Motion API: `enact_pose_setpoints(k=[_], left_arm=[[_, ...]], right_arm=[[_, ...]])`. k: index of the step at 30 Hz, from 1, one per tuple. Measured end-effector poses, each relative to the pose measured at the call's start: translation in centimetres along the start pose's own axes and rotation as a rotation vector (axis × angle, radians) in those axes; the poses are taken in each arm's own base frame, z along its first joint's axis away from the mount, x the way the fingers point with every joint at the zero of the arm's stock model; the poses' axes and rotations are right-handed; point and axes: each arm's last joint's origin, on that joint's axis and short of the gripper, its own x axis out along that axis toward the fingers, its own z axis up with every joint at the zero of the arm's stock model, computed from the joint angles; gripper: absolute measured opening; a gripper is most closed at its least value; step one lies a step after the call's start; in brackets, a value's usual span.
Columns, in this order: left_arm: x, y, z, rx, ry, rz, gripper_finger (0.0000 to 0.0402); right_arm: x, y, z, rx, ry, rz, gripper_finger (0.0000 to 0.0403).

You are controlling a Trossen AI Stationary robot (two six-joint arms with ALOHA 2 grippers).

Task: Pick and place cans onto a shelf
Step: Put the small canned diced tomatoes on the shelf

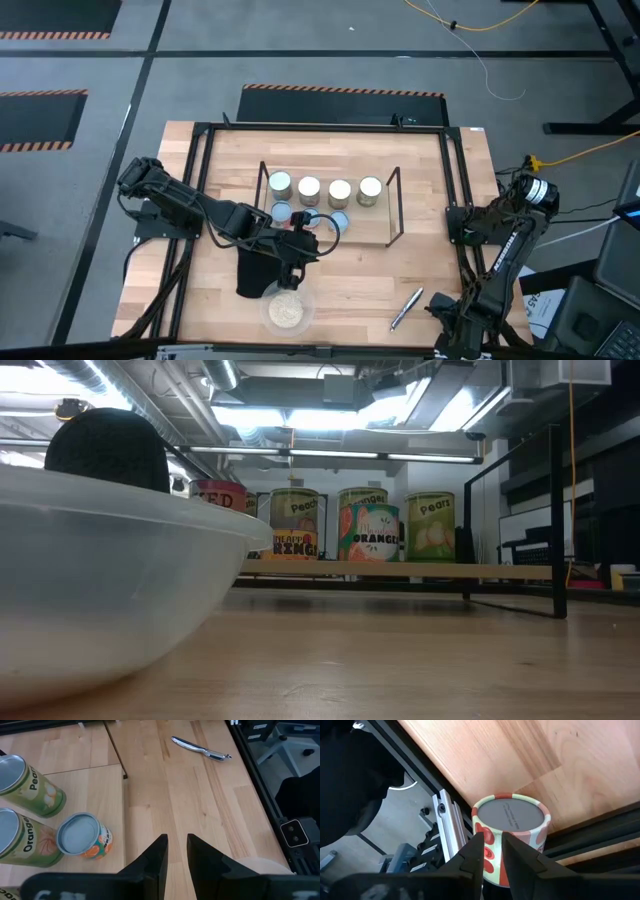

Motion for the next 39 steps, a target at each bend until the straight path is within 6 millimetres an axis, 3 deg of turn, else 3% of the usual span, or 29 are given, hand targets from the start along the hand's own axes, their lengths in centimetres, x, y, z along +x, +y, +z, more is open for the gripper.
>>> enact_pose_setpoints(k=[7, 17, 34, 39], left_arm=[[0.0, 0.0, 0.0, 0.000, 0.000, 0.000, 0.0064], [0.0, 0.0, 0.0, 0.000, 0.000, 0.000, 0.0064], [0.0, 0.0, 0.0, 0.000, 0.000, 0.000, 0.0064], [0.0, 0.0, 0.0, 0.000, 0.000, 0.000, 0.0064]], right_arm=[[0.3, 0.1, 0.0, 0.003, -0.005, -0.004, 0.0074], [0.8, -0.1, 0.6, -0.004, -0.165, -0.010, 0.0074], [0.7, 0.0, 0.6, -0.011, -0.166, 0.000, 0.0074], [-0.3, 1.1, 0.3, -0.057, -0.163, 0.040, 0.0074]])
